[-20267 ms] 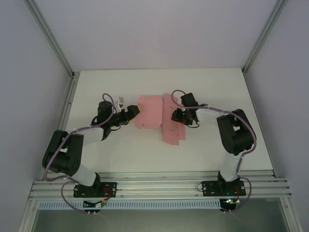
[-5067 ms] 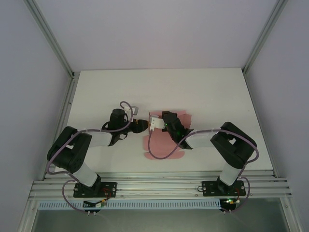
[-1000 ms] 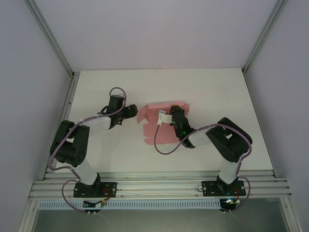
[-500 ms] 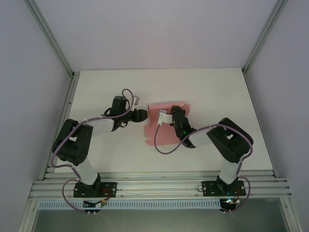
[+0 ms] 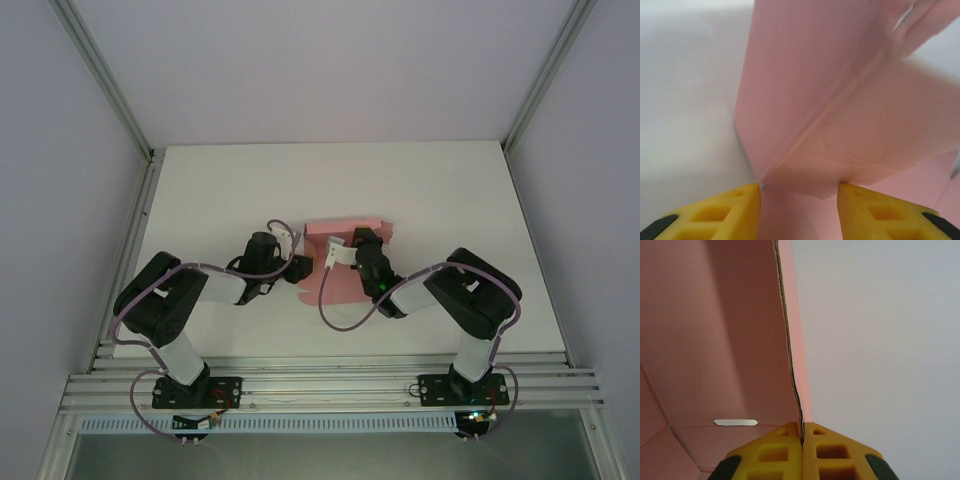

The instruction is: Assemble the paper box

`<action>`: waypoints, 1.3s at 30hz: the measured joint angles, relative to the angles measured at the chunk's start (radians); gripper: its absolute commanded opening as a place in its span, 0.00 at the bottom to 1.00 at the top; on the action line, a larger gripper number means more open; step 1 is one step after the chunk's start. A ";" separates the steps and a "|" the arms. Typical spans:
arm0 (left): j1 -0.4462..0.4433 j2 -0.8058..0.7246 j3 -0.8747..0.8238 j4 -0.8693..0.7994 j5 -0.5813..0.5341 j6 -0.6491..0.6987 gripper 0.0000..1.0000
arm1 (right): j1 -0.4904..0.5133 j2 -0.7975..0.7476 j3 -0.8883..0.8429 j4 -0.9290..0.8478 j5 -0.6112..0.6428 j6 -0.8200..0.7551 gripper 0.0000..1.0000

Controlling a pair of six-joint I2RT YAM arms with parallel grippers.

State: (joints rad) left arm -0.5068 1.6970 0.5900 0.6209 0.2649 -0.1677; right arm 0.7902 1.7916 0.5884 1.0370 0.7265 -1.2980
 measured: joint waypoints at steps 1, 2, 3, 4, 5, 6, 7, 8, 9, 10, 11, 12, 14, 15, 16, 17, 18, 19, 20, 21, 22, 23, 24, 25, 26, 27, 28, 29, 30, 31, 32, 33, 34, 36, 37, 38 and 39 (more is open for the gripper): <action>-0.003 0.003 0.001 0.027 -0.019 -0.001 0.39 | 0.003 0.000 -0.001 0.000 0.004 0.000 0.00; -0.004 0.005 0.003 0.049 -0.033 0.001 0.39 | 0.006 0.000 -0.001 0.000 0.006 0.001 0.00; -0.006 0.008 0.005 0.065 -0.045 0.003 0.38 | 0.006 0.000 -0.001 -0.001 0.010 0.002 0.00; -0.008 0.010 0.011 0.071 -0.058 0.006 0.38 | 0.006 0.000 -0.001 -0.002 0.011 0.003 0.00; -0.010 0.013 0.016 0.074 -0.069 0.012 0.38 | 0.006 -0.001 -0.001 -0.005 0.011 0.006 0.00; -0.013 0.013 0.021 0.075 -0.080 0.021 0.38 | 0.007 -0.003 -0.001 -0.008 0.011 0.008 0.00; -0.016 0.013 0.026 0.074 -0.093 0.031 0.39 | 0.008 -0.005 -0.001 -0.011 0.012 0.011 0.00; -0.020 0.013 0.032 0.073 -0.105 0.042 0.42 | 0.008 -0.010 -0.001 -0.018 0.014 0.016 0.00; -0.025 0.013 0.039 0.068 -0.119 0.058 0.42 | 0.008 -0.014 -0.001 -0.026 0.015 0.021 0.00; -0.032 0.013 0.046 0.063 -0.137 0.068 0.42 | 0.008 -0.018 -0.001 -0.034 0.015 0.027 0.00; -0.040 0.014 0.051 0.063 -0.155 0.079 0.42 | 0.008 -0.020 -0.001 -0.039 0.015 0.031 0.00; -0.050 0.015 0.053 0.066 -0.173 0.087 0.42 | 0.009 -0.021 -0.001 -0.042 0.014 0.034 0.00; -0.071 0.025 0.054 0.091 -0.207 0.101 0.39 | 0.011 -0.021 -0.001 -0.048 0.015 0.037 0.00; -0.079 0.035 0.055 0.103 -0.225 0.105 0.36 | 0.011 -0.021 -0.001 -0.051 0.018 0.039 0.00; -0.085 0.049 0.056 0.120 -0.246 0.108 0.33 | 0.011 -0.021 -0.001 -0.054 0.020 0.039 0.00; -0.090 0.062 0.059 0.133 -0.264 0.110 0.29 | 0.011 -0.021 -0.001 -0.055 0.022 0.039 0.00; -0.095 0.073 0.062 0.143 -0.285 0.111 0.25 | 0.011 -0.021 -0.001 -0.056 0.023 0.042 0.00; -0.103 0.085 0.066 0.160 -0.319 0.114 0.23 | 0.011 -0.021 -0.001 -0.058 0.025 0.046 0.00; -0.114 0.097 0.068 0.179 -0.356 0.119 0.22 | 0.011 -0.021 -0.001 -0.061 0.026 0.051 0.00; -0.126 0.108 0.069 0.195 -0.393 0.126 0.22 | 0.011 -0.022 -0.001 -0.063 0.027 0.055 0.00; -0.143 0.123 0.074 0.212 -0.444 0.132 0.22 | 0.011 -0.024 -0.001 -0.070 0.027 0.065 0.00; -0.157 0.135 0.078 0.225 -0.481 0.137 0.21 | 0.011 -0.028 0.000 -0.081 0.027 0.073 0.00; -0.172 0.146 0.084 0.236 -0.522 0.142 0.31 | 0.011 -0.036 0.000 -0.097 0.026 0.084 0.00; -0.188 0.157 0.090 0.248 -0.563 0.141 0.28 | 0.011 -0.049 0.001 -0.120 0.025 0.098 0.00; -0.200 0.165 0.098 0.249 -0.599 0.135 0.23 | 0.012 -0.060 0.002 -0.142 0.023 0.111 0.00; -0.210 0.172 0.108 0.249 -0.636 0.127 0.18 | 0.012 -0.072 0.002 -0.163 0.021 0.122 0.00; -0.218 0.178 0.117 0.245 -0.673 0.116 0.10 | 0.012 -0.084 0.002 -0.183 0.019 0.134 0.00; -0.223 0.182 0.126 0.242 -0.705 0.108 0.03 | 0.012 -0.092 0.002 -0.198 0.015 0.142 0.00; -0.227 0.186 0.137 0.232 -0.735 0.103 0.00 | 0.014 -0.098 0.003 -0.208 0.009 0.151 0.00; -0.233 0.192 0.154 0.212 -0.771 0.101 0.00 | 0.017 -0.104 0.004 -0.221 0.003 0.161 0.00; -0.238 0.194 0.165 0.195 -0.801 0.097 0.00 | 0.020 -0.109 0.006 -0.235 -0.001 0.169 0.00; -0.245 0.194 0.178 0.167 -0.836 0.087 0.00 | 0.021 -0.114 0.010 -0.249 -0.004 0.178 0.00; -0.252 0.194 0.192 0.140 -0.866 0.076 0.00 | 0.021 -0.118 0.012 -0.258 -0.005 0.186 0.00; -0.265 0.194 0.216 0.089 -0.915 0.053 0.00 | 0.021 -0.126 0.015 -0.276 -0.008 0.200 0.00; -0.270 0.194 0.225 0.072 -0.938 0.043 0.00 | 0.021 -0.129 0.017 -0.281 -0.012 0.205 0.00; -0.275 0.194 0.230 0.056 -0.961 0.032 0.00 | 0.021 -0.132 0.019 -0.288 -0.018 0.212 0.00; -0.280 0.194 0.234 0.042 -0.986 0.021 0.00 | 0.022 -0.133 0.023 -0.296 -0.025 0.219 0.00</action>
State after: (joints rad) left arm -0.7872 1.8908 0.8242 0.6624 -0.7208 -0.1463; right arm 0.8124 1.6585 0.6117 0.7406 0.7017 -1.0786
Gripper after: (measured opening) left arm 0.052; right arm 0.044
